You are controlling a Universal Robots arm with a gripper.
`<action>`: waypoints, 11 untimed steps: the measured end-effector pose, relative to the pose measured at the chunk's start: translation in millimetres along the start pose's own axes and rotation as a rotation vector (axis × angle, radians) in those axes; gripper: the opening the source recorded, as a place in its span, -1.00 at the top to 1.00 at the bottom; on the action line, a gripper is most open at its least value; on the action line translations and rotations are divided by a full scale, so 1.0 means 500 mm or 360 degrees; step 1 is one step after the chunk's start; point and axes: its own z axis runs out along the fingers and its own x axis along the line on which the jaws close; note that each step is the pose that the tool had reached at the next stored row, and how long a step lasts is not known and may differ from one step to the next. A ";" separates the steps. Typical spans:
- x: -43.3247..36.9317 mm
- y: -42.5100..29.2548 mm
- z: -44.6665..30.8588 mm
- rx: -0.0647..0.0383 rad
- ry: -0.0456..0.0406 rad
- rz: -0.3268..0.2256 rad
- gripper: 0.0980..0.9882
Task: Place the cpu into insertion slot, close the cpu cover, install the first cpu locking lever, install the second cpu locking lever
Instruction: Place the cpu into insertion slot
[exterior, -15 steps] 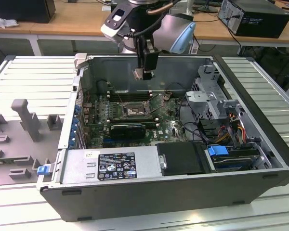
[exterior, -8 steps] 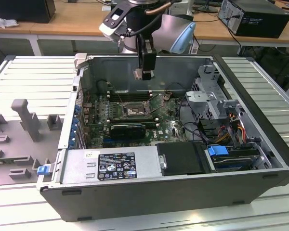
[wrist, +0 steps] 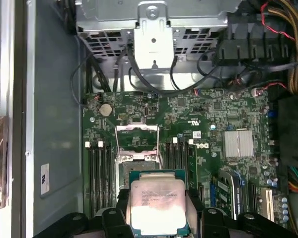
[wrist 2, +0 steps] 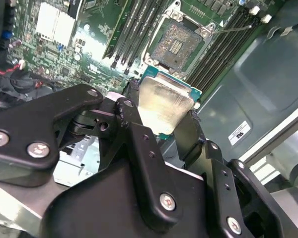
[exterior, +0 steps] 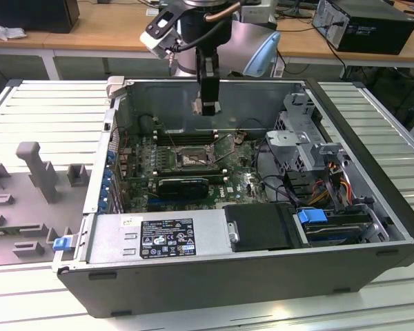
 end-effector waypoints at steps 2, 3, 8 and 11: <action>0.000 -0.001 0.004 0.0000 0.0000 0.0002 0.03; 0.000 -0.002 0.007 0.0000 0.0000 0.0002 0.03; -0.001 -0.004 0.024 0.0000 -0.0001 0.0001 0.03; -0.001 -0.006 0.047 0.0000 0.0001 -0.0023 0.03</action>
